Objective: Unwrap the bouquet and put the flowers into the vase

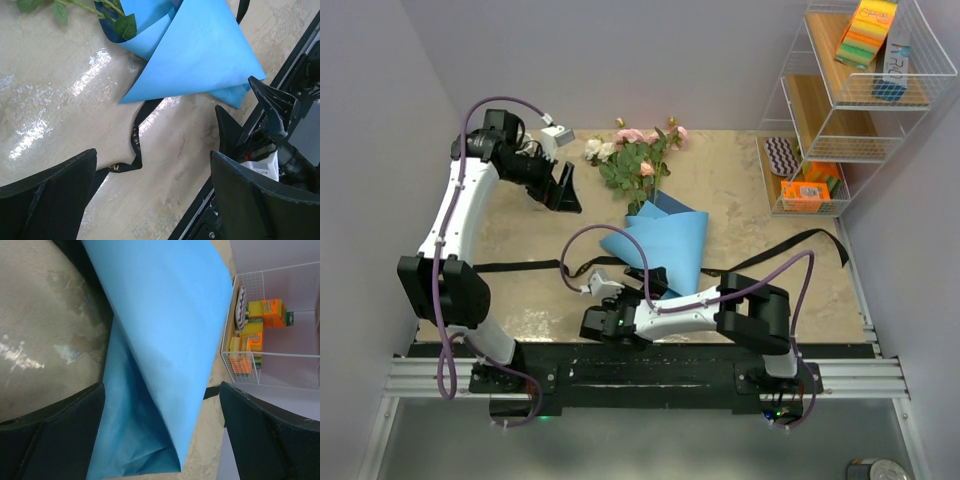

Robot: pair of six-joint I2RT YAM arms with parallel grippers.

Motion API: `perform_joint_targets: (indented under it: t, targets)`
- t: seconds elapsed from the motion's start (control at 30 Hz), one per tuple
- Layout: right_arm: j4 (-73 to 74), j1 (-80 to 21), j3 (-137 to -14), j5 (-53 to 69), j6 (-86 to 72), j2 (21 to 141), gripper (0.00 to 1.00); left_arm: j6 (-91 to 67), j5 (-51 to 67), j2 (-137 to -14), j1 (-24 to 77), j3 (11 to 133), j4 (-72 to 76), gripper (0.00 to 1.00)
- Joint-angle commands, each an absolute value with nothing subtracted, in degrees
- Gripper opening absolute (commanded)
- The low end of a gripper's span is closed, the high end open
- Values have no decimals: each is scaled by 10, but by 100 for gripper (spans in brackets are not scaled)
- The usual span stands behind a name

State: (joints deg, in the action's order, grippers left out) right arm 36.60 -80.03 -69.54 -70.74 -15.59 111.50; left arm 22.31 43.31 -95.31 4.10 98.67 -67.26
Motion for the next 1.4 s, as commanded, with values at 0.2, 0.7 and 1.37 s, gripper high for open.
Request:
perform_joint_targets:
  t: [0.2,0.7,1.37]
  targets:
    - [283,-727,-710,-745,-120,1131,99,251,462,-921,27,1022,-707,99]
    - [722,-696,-872,-860,-573,1075,99,258,466,-916,27,1015,-717,99]
    - [748,-496,-859,-800,-536,838,99,194,367,-933,181,944,-612,99]
